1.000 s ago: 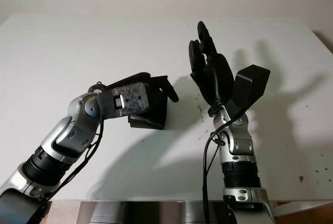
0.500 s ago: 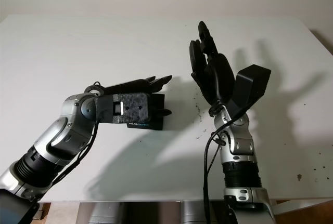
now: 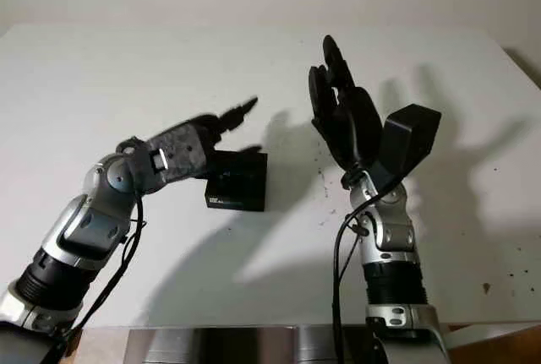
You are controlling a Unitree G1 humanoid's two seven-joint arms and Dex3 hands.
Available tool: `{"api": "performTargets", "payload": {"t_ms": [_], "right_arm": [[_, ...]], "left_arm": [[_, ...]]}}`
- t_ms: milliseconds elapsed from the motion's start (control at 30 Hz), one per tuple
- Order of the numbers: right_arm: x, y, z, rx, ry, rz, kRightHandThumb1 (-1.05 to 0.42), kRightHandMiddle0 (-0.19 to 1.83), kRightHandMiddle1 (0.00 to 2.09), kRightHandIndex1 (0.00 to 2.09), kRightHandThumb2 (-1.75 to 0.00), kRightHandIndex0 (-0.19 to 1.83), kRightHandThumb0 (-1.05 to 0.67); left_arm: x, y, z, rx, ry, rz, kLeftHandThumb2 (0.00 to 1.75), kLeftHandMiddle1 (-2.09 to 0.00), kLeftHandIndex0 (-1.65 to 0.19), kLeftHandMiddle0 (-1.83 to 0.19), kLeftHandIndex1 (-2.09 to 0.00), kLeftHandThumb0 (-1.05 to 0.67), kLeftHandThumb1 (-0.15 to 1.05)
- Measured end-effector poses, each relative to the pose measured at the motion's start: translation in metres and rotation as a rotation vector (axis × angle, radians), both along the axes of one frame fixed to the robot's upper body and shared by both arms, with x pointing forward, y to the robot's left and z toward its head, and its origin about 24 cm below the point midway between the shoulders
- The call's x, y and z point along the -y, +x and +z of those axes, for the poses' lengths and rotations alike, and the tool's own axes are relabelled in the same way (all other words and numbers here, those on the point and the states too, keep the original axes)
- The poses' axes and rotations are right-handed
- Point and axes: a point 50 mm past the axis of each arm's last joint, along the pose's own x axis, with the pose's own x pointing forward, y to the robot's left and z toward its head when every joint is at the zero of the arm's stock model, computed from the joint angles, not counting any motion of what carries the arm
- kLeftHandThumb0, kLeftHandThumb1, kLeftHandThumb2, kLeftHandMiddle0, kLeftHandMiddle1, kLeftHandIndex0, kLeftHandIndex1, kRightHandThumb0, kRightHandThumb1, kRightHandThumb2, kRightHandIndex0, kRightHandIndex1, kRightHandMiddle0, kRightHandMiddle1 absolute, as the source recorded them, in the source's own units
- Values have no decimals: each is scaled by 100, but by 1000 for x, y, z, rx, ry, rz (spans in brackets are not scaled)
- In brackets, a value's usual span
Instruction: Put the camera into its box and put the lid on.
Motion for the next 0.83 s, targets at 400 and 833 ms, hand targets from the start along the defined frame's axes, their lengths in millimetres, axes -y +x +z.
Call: {"api": "performTargets", "payload": {"t_ms": [400, 833], "right_arm": [[-1, 0, -2, 23, -37, 27, -105, -13, 4, 4, -55, -19, -69], [-1, 1, -5, 8, -41, 25, -105, -14, 5, 4, -54, -19, -70]], "left_arm": [[-48, 1, 19, 325, -569, 168, 69, 0, 19, 19, 0, -80, 105], [-77, 2, -11, 360, -687, 284, 78, 0, 19, 19, 0, -78, 105]]}}
